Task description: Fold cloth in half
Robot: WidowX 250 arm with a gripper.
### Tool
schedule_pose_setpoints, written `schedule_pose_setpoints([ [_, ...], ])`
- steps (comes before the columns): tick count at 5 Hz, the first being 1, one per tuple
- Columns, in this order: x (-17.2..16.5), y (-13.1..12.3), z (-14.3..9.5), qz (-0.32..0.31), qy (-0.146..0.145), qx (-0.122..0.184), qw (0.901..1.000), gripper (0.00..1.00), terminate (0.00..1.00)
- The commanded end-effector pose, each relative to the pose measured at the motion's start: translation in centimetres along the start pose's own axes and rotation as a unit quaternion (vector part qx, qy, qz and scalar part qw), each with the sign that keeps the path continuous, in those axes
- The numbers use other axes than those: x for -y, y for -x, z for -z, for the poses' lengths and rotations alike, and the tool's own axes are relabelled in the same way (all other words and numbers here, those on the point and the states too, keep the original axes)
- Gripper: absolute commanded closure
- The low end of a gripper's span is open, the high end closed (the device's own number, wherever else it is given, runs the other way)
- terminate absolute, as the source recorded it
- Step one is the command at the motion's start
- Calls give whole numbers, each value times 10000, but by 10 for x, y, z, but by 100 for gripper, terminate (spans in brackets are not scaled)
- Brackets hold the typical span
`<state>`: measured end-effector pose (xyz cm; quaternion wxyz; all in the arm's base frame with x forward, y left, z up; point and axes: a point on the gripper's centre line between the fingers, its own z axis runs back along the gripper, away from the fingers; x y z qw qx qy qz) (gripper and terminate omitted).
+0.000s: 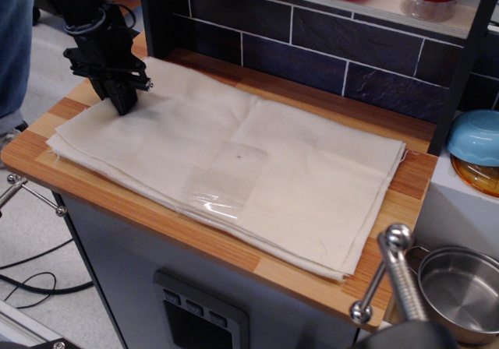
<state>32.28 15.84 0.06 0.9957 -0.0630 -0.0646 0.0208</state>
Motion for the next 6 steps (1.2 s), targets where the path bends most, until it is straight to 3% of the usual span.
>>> schedule_pose_setpoints([
  [1, 43, -17, -71, 43, 629, 489, 9968, 100, 0],
  [3, 112, -21, -87, -73, 1024, 505, 9934, 100, 0],
  [5, 194, -18, -84, 34, 1152, 494, 9921, 100, 0],
  [6, 231, -6, -79, 157, 1251, 446, 9910, 100, 100],
])
